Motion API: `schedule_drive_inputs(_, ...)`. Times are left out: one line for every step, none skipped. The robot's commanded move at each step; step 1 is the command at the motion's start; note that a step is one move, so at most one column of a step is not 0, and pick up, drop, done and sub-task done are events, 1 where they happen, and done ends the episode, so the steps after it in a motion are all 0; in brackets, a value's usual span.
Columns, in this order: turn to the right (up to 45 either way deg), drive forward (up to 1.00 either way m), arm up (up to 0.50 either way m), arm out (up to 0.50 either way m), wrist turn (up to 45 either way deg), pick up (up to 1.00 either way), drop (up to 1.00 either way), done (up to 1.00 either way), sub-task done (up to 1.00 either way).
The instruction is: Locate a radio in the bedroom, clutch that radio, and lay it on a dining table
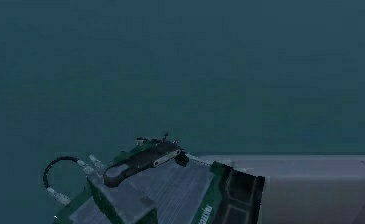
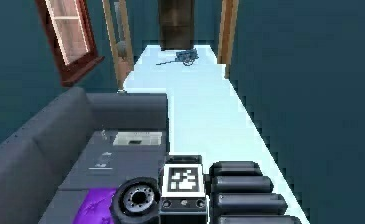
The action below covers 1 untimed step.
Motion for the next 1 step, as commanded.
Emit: schedule_drive_inputs(45.0, 0.00, 0.00, 0.00, 0.0, 0.00, 0.00, 0.00, 0.00)
